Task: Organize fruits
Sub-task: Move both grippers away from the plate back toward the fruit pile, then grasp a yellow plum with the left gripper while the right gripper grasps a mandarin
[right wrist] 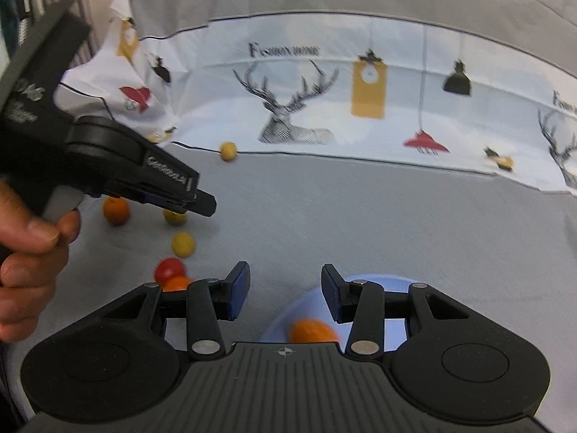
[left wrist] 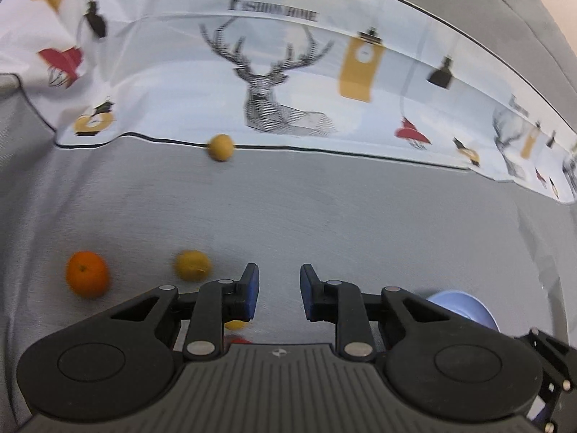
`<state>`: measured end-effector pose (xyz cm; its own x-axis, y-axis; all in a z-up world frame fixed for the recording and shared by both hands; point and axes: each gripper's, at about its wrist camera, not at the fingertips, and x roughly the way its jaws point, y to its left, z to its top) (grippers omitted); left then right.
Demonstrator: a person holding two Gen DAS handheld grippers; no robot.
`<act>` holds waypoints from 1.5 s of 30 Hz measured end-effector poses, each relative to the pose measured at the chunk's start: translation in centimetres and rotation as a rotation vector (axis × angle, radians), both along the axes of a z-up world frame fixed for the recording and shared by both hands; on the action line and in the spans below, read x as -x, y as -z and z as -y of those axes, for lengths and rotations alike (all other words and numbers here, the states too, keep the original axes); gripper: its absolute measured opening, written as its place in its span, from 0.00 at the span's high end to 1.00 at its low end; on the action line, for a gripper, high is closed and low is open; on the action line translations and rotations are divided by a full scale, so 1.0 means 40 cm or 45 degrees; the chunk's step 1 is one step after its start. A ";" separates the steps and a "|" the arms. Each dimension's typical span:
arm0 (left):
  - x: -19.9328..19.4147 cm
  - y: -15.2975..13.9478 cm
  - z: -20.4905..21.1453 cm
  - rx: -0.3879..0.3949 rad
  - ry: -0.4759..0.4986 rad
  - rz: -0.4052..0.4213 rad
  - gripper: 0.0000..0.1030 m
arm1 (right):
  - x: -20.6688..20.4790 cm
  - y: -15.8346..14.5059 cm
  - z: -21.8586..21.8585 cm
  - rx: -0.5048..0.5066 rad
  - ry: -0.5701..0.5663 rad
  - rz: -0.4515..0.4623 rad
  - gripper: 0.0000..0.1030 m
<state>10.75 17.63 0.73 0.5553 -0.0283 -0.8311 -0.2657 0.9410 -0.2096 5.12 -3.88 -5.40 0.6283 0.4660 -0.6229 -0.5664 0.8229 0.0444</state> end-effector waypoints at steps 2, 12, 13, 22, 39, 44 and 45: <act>-0.003 0.000 -0.034 0.013 -0.040 -0.004 0.74 | 0.006 0.004 -0.015 -0.019 -0.022 0.023 0.55; -0.003 0.045 -0.131 0.150 -0.143 -0.097 0.71 | 0.008 0.037 -0.107 -0.040 -0.168 -0.016 0.47; -0.007 0.052 -0.125 0.152 -0.121 -0.109 0.70 | 0.004 0.046 -0.116 -0.038 -0.175 -0.036 0.47; -0.017 0.102 -0.077 0.103 -0.013 -0.186 0.67 | -0.007 0.107 -0.203 0.043 -0.247 -0.147 0.44; -0.031 0.113 -0.061 0.014 0.021 -0.198 0.74 | -0.022 0.139 -0.225 0.074 -0.264 -0.193 0.64; -0.033 0.116 -0.065 -0.005 0.009 -0.213 0.74 | -0.033 0.141 -0.207 0.095 -0.175 -0.193 0.64; -0.034 0.119 -0.065 -0.009 0.013 -0.221 0.74 | -0.037 0.149 -0.208 0.115 -0.159 -0.206 0.64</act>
